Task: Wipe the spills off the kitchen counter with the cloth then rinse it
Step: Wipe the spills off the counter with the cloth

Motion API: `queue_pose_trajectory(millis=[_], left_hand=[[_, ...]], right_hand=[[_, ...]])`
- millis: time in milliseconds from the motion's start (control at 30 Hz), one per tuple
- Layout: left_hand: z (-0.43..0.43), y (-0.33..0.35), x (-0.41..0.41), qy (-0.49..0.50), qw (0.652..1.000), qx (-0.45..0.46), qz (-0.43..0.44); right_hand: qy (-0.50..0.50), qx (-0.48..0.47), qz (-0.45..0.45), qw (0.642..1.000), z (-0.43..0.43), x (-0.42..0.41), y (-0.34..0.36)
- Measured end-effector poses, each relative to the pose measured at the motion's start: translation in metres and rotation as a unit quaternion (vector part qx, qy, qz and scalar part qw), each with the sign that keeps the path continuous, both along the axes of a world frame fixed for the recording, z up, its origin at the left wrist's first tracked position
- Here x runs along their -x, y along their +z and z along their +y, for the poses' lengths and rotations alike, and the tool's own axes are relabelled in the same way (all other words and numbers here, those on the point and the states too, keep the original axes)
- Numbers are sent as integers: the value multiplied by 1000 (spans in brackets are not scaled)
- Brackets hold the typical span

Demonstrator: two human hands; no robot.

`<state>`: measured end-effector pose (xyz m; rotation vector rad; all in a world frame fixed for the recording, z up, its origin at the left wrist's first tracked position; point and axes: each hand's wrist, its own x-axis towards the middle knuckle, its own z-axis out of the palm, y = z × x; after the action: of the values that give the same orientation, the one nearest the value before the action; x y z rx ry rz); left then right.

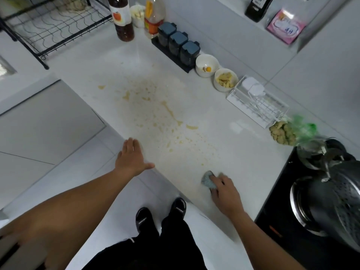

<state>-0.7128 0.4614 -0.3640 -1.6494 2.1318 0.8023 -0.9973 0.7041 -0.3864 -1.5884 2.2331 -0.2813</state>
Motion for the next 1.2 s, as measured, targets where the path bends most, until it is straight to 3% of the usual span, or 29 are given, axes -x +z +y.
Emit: queue_pose_trajectory(millis=[200, 433, 600, 667, 800, 867, 967, 1000, 1100, 1133, 1200], left_hand=[[-15, -4, 9, -26, 998, 19, -49], [-20, -9, 32, 8, 995, -1, -97], [-22, -10, 41, 39, 992, -19, -117], [-21, -9, 42, 44, 991, -21, -124], [-20, -6, 41, 31, 991, -16, -132], [-17, -4, 39, 27, 990, -15, -137], [-21, -3, 38, 17, 990, -17, -137], [-22, -4, 40, 17, 990, -25, -138], [-24, -8, 44, 26, 988, -39, -148], [-24, -8, 44, 29, 987, -45, -149], [-23, -9, 43, 29, 987, -52, -151]], right_hand=[[-138, -1, 13, 990, -64, 87, 4], [-224, -16, 57, 973, -164, 199, 6], [-299, 8, 64, 952, -194, 201, -2], [-242, 41, 91, 965, -182, 179, -7], [-25, 45, 94, 994, -156, 166, -12], [-53, 22, 74, 996, -156, 175, -11], [-209, 10, 67, 975, -162, 164, -9], [-187, 24, 79, 979, -163, 156, -11], [31, 64, 78, 994, -161, 147, -17], [34, 59, 61, 996, -159, 148, -19], [-98, 44, 33, 994, -151, 145, -18]])
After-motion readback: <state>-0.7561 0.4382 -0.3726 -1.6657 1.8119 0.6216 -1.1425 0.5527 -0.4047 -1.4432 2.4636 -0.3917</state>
